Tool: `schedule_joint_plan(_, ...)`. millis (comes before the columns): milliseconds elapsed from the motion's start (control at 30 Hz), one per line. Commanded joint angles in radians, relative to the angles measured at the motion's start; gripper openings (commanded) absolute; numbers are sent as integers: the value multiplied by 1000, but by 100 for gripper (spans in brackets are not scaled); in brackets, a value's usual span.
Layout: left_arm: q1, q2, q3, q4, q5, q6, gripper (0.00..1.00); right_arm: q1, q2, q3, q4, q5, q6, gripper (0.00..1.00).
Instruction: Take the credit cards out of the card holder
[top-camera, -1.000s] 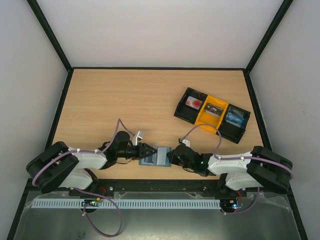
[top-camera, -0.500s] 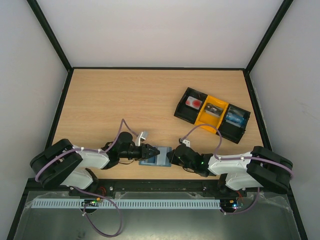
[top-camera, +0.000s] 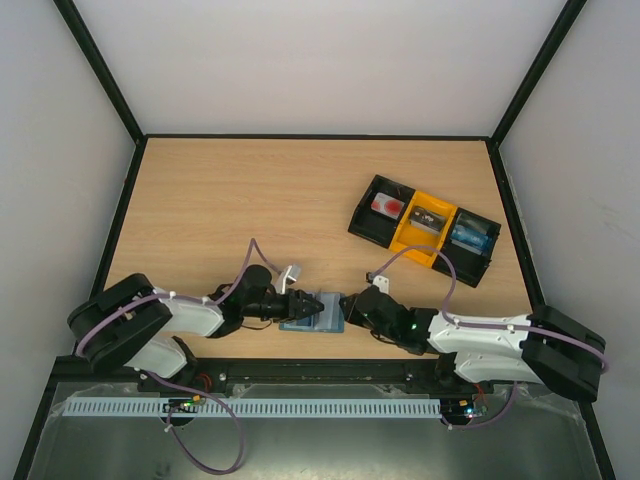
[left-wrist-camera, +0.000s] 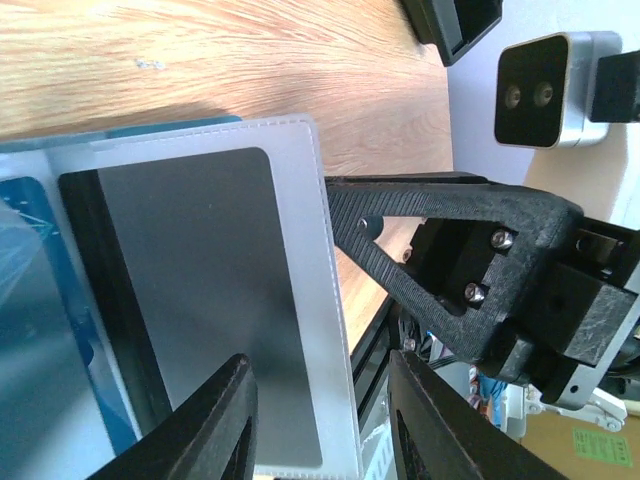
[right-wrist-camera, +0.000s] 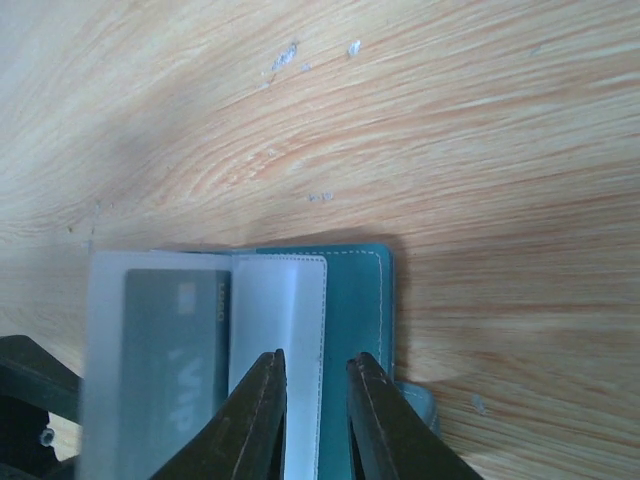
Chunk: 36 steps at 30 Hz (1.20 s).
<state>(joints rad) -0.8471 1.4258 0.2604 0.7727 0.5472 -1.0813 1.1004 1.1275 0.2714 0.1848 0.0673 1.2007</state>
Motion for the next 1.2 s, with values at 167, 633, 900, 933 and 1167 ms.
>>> schedule_joint_plan(167, -17, 31, 21, 63, -1, 12, 40, 6, -90, -2, -93, 95, -5, 19)
schedule_joint_plan(633, 33, -42, 6, -105, -89, 110, 42, 6, -102, 26, -38, 16, -31, 19)
schedule_joint_plan(900, 39, 4, -9, -46, -75, 111, 42, 6, -21, 67, 51, -71, -43, 19)
schedule_joint_plan(933, 39, 12, -9, -40, -75, 110, 43, 6, -14, 69, 55, -74, -43, 19)
schedule_joint_plan(1167, 41, 86, -13, 25, -60, 104, 43, 6, 65, 65, 94, -106, -32, 18)
